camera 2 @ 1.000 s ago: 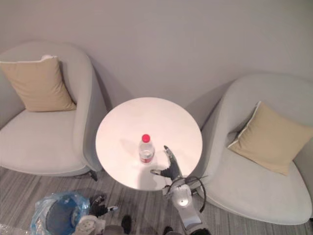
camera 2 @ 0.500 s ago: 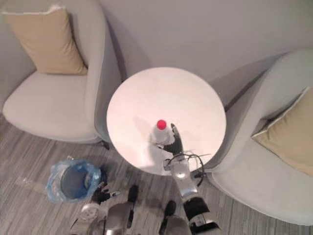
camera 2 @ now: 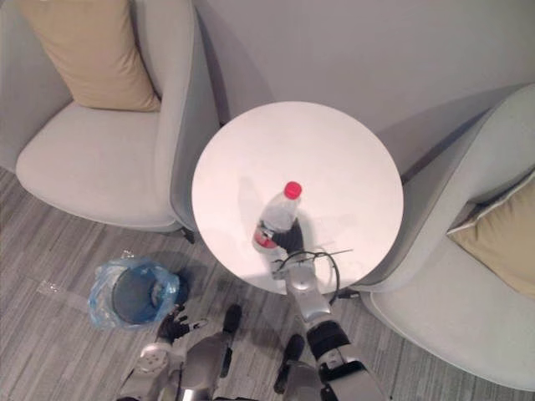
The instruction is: Gather rubbish on tea table into small bin, then transfer packed bag to large trash can.
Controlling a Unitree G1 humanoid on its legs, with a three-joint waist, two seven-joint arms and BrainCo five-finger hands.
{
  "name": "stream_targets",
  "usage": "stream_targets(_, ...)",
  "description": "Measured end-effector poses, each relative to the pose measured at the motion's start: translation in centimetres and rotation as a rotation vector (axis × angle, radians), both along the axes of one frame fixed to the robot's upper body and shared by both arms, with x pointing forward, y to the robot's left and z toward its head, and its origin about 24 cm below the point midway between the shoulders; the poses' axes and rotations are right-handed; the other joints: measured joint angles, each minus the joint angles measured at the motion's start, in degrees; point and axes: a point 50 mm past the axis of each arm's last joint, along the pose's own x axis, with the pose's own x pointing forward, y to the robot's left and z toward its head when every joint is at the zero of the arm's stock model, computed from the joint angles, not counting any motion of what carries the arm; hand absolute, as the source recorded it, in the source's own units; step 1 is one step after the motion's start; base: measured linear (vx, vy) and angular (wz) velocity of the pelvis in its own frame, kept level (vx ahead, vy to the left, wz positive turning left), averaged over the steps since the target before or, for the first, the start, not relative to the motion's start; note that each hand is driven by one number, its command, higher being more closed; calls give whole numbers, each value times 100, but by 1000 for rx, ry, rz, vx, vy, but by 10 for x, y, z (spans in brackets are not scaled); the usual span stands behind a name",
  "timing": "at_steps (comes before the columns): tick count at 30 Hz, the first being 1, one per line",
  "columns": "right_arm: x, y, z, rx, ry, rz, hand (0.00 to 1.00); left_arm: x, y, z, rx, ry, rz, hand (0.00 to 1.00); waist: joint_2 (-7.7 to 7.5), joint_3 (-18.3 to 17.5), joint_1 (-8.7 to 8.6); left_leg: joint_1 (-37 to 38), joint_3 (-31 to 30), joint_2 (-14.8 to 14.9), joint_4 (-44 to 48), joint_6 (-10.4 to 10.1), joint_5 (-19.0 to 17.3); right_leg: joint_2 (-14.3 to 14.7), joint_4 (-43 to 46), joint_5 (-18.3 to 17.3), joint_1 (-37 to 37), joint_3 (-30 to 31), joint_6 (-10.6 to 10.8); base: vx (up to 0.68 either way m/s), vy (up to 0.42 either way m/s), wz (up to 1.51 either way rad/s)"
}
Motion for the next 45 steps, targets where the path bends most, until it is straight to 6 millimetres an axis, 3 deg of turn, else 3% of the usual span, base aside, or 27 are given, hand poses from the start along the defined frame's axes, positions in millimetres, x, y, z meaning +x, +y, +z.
stream_targets(7,-33,4,4,16,-62,71,100,-4,3,-3,10,24,0,0,-87,-74,-53,323,146,35,-146,3,6,7,-27,1,187,177,1,-16,6,-13)
stream_targets(8,-48,9,1,-34,-72,132,100,-9,4,-8,23,55,-14,0,-174,-247,-127,420,247,54,-257,10,31,13,-55,13,189,291,20,-16,8,-37)
stream_targets(12,-63,15,1,-65,-88,193,100,-16,6,-13,41,99,-42,0,-261,-493,-224,606,379,51,-322,13,27,11,-118,37,261,419,49,-4,16,-19)
stream_targets(22,-89,34,-3,-201,-113,329,100,-29,4,-22,52,163,-86,0,-215,-806,-395,959,669,58,-386,26,-2,8,186,4,312,832,55,-41,13,-18)
stream_targets(25,-93,29,3,-222,-143,335,100,-30,2,-23,60,171,-116,0,-191,-827,-531,853,333,-29,-387,16,53,92,896,-305,-61,2083,65,-73,41,46)
stream_targets(27,-93,28,6,-227,-159,329,100,-32,3,-23,61,174,-113,0,-223,-894,-574,726,40,-158,-365,-25,120,6,958,-551,-73,2260,176,-71,-30,86)
stream_targets(33,-90,27,7,-232,-170,315,100,-32,-9,-24,35,167,-110,0,229,-1013,-568,-128,-788,58,-213,-260,556,265,691,-414,-257,1394,-1,-96,-104,75)
stream_targets(34,-87,25,9,-240,-175,308,100,-30,-13,-23,26,157,-109,0,319,-985,-555,-214,-821,133,-218,-232,581,377,764,-375,-307,1324,-63,-222,-216,142)
stream_targets(35,-74,24,19,-220,-210,251,100,-19,-16,-20,45,148,-151,0,133,-963,-628,-538,657,290,-276,891,-395,257,202,-109,-381,1170,-352,-290,-231,174)
stream_targets(36,-66,15,24,-219,-223,196,100,-15,-23,-19,47,137,-178,0,160,-956,-696,-768,1418,443,957,769,-309,76,191,48,-352,709,-375,-292,-202,199)
stream_targets(37,-63,9,25,-222,-222,158,100,-19,-30,-21,38,147,-204,0,210,-994,-704,-537,1795,604,1426,589,-399,77,199,43,-299,490,-382,-229,-61,137)
stream_targets(38,-62,5,25,-222,-225,132,100,-26,-39,-23,28,162,-231,0,336,-1065,-729,-179,2086,767,1511,353,-618,86,209,39,-242,254,-390,-128,2,106)
stream_targets(40,-61,1,26,-222,-226,106,100,-28,-49,-24,16,167,-270,0,390,-1103,-805,65,2427,906,1527,138,-919,35,244,39,-246,-59,-389,-85,62,98)
stream_targets(42,-59,-4,23,-223,-214,86,100,-30,-62,-24,21,166,-348,0,448,-1132,-985,510,2610,843,696,-97,-1012,-81,310,57,-238,-626,-257,-106,142,138)
stream_targets(43,-58,-3,19,-214,-193,81,100,-30,-61,-24,28,170,-355,0,328,-1077,-958,627,2532,724,368,-183,-865,-123,262,111,-192,-684,-203,-92,156,95)
stream_targets(45,-59,2,9,-197,-142,83,100,-30,-56,-24,47,167,-358,0,156,-1070,-870,737,2356,529,83,-94,-686,-242,164,190,-61,-786,-119,-79,149,54)
